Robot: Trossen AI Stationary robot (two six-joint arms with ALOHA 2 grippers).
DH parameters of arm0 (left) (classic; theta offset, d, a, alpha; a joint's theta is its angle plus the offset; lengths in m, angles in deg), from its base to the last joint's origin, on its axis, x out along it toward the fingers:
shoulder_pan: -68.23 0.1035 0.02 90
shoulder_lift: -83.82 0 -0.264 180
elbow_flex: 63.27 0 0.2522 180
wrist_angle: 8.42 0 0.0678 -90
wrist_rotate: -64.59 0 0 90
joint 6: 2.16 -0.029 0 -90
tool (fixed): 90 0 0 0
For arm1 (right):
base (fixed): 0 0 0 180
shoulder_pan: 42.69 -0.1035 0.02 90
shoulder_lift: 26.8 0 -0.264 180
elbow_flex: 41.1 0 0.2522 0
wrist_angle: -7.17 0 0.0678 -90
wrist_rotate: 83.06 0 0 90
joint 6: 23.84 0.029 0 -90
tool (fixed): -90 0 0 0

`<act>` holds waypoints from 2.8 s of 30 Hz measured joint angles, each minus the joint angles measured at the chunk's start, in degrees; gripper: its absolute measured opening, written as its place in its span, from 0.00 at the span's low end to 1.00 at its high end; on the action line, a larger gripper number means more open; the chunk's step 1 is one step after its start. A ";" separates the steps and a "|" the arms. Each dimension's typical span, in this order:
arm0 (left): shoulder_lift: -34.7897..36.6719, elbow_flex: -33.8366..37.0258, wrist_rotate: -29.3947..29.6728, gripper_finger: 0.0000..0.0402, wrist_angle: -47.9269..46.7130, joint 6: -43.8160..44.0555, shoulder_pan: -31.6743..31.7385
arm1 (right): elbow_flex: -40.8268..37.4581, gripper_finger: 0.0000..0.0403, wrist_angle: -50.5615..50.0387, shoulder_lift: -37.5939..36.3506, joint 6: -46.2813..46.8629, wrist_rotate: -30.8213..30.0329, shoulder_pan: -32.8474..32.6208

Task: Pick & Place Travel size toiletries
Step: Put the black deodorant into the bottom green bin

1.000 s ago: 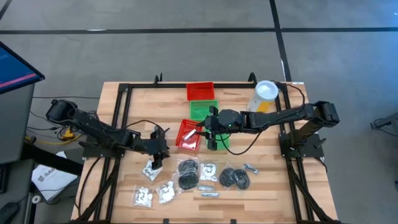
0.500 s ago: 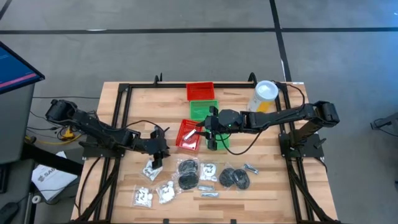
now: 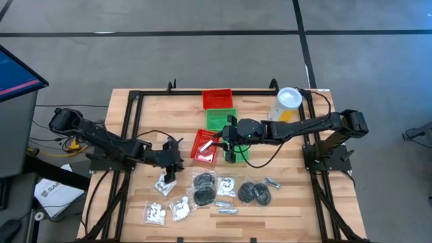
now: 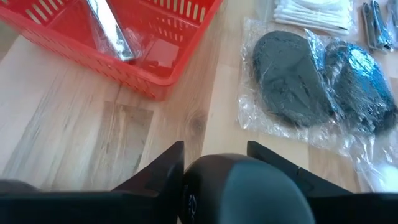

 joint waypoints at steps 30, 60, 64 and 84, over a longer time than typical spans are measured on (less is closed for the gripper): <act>7.89 -0.23 9.77 0.36 26.66 -14.86 2.23 | -0.09 0.36 -0.01 0.32 0.16 2.40 -0.56; -11.66 -20.30 2.27 0.36 30.28 -28.76 9.81 | 0.00 0.59 -0.03 0.26 0.17 3.02 -1.16; -11.67 -21.11 1.69 0.35 30.76 -28.83 9.81 | 0.00 0.59 -0.13 0.26 0.04 3.06 -1.19; -14.67 -21.34 -0.22 0.33 37.23 -29.55 10.00 | 0.10 0.51 5.48 2.31 -2.82 3.02 -1.15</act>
